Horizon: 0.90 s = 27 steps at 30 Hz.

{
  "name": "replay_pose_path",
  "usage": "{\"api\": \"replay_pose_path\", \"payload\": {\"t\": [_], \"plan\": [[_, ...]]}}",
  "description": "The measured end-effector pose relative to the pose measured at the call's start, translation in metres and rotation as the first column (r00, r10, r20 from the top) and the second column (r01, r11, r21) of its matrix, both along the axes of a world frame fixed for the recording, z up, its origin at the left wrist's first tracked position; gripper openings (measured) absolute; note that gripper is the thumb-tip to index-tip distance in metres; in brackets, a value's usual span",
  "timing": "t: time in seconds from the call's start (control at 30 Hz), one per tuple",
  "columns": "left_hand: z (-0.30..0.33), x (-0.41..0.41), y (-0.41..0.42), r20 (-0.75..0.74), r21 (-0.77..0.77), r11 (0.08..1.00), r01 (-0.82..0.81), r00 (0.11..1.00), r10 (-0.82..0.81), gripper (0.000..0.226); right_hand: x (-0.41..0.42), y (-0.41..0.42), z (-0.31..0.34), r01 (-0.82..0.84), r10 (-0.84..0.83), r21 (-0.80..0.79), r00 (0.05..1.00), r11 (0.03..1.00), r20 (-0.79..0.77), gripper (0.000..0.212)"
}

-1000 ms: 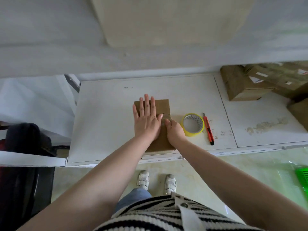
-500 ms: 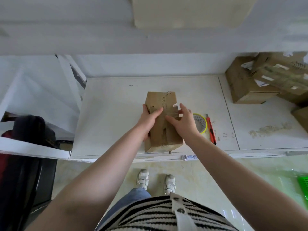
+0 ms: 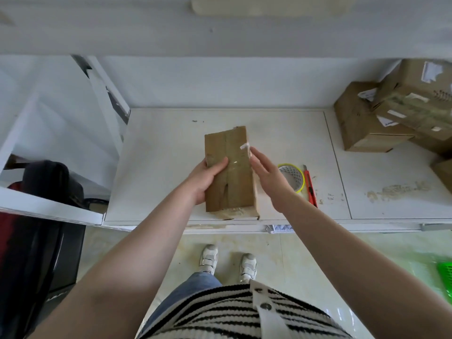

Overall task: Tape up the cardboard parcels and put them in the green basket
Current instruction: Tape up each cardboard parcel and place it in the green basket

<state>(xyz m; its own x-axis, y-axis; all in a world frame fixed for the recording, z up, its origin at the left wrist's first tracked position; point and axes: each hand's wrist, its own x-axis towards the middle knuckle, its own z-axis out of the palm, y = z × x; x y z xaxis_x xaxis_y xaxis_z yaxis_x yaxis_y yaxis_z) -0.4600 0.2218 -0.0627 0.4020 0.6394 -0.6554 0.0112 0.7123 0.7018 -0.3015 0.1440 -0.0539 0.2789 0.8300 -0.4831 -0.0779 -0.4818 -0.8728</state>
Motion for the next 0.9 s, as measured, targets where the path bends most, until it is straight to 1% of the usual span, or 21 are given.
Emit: {"api": "replay_pose_path", "payload": {"t": [0.03,0.1,0.13,0.17,0.2,0.27,0.3,0.37,0.4,0.47,0.5,0.53,0.57,0.6,0.63,0.7,0.77,0.9], "plan": [[0.0,-0.007,0.0,0.049,-0.044,0.999,0.012,0.999,-0.01,0.05,0.004,-0.002,0.0,0.036,-0.036,-0.006,0.999,0.999,0.002,0.048],[-0.001,-0.015,-0.001,0.158,-0.084,0.995,0.055,0.987,-0.041,0.062,0.011,-0.006,0.0,0.109,-0.11,-0.049,0.994,0.993,-0.008,0.065],[-0.001,-0.016,-0.002,0.204,-0.09,0.994,0.068,0.978,-0.048,0.064,0.014,-0.007,0.001,0.109,-0.111,-0.071,0.994,0.991,-0.023,0.072],[0.0,-0.016,-0.004,0.237,-0.093,0.993,0.07,0.97,-0.046,0.063,0.017,-0.008,0.002,0.091,-0.096,-0.088,0.994,0.992,-0.061,0.075],[0.001,-0.015,-0.004,0.262,-0.092,0.993,0.071,0.964,-0.044,0.061,0.02,-0.008,0.005,0.07,-0.08,-0.094,0.991,0.993,-0.11,0.07],[-0.001,-0.015,-0.006,0.277,-0.071,0.994,0.078,0.959,-0.055,0.06,0.023,-0.007,0.011,0.048,-0.067,-0.098,0.979,0.994,-0.195,0.051],[-0.001,-0.014,-0.007,0.264,-0.046,0.995,0.085,0.962,-0.07,0.063,0.025,-0.006,0.013,0.046,-0.065,-0.094,0.976,0.995,-0.207,0.048],[0.001,-0.012,-0.009,0.195,0.023,0.998,0.058,0.979,-0.062,0.061,0.028,-0.005,0.017,0.052,-0.066,-0.079,0.979,0.995,-0.191,0.054],[0.004,-0.01,-0.009,0.14,0.075,0.997,0.029,0.989,-0.039,0.056,0.029,-0.005,0.018,0.068,-0.08,-0.074,0.982,0.995,-0.168,0.057],[0.014,-0.004,-0.01,0.005,0.189,0.982,-0.008,1.0,0.007,0.048,0.032,-0.008,0.019,0.113,-0.117,-0.038,0.987,0.993,-0.11,0.05],[0.021,0.0,-0.011,-0.049,0.213,0.977,0.004,0.999,0.007,0.052,0.031,-0.011,0.02,0.123,-0.124,-0.009,0.99,0.992,-0.07,0.044],[0.029,0.006,-0.014,-0.082,0.208,0.977,0.044,0.996,-0.028,0.063,0.03,-0.013,0.022,0.122,-0.122,0.017,0.992,0.992,-0.02,0.04],[0.037,0.011,-0.018,-0.098,0.198,0.975,0.104,0.991,-0.086,0.076,0.026,-0.016,0.025,0.116,-0.117,0.039,0.993,0.993,0.035,0.04],[0.043,0.017,-0.021,-0.118,0.21,0.965,0.158,0.984,-0.135,0.083,0.021,-0.018,0.027,0.115,-0.12,0.055,0.989,0.992,0.083,0.042],[0.045,0.021,-0.024,-0.15,0.245,0.953,0.179,0.978,-0.145,0.081,0.016,-0.02,0.029,0.126,-0.134,0.07,0.984,0.99,0.119,0.044],[0.044,0.023,-0.027,-0.199,0.324,0.933,0.157,0.975,-0.094,0.059,0.005,-0.026,0.032,0.165,-0.18,0.098,0.968,0.981,0.173,0.046],[0.044,0.021,-0.029,-0.18,0.355,0.922,0.157,0.979,-0.097,0.044,-0.002,-0.033,0.036,0.206,-0.223,0.098,0.953,0.974,0.207,0.046],[0.046,0.016,-0.032,-0.158,0.367,0.893,0.26,0.964,-0.215,0.038,-0.017,-0.049,0.04,0.311,-0.324,0.098,0.928,0.946,0.184,0.052]]}}
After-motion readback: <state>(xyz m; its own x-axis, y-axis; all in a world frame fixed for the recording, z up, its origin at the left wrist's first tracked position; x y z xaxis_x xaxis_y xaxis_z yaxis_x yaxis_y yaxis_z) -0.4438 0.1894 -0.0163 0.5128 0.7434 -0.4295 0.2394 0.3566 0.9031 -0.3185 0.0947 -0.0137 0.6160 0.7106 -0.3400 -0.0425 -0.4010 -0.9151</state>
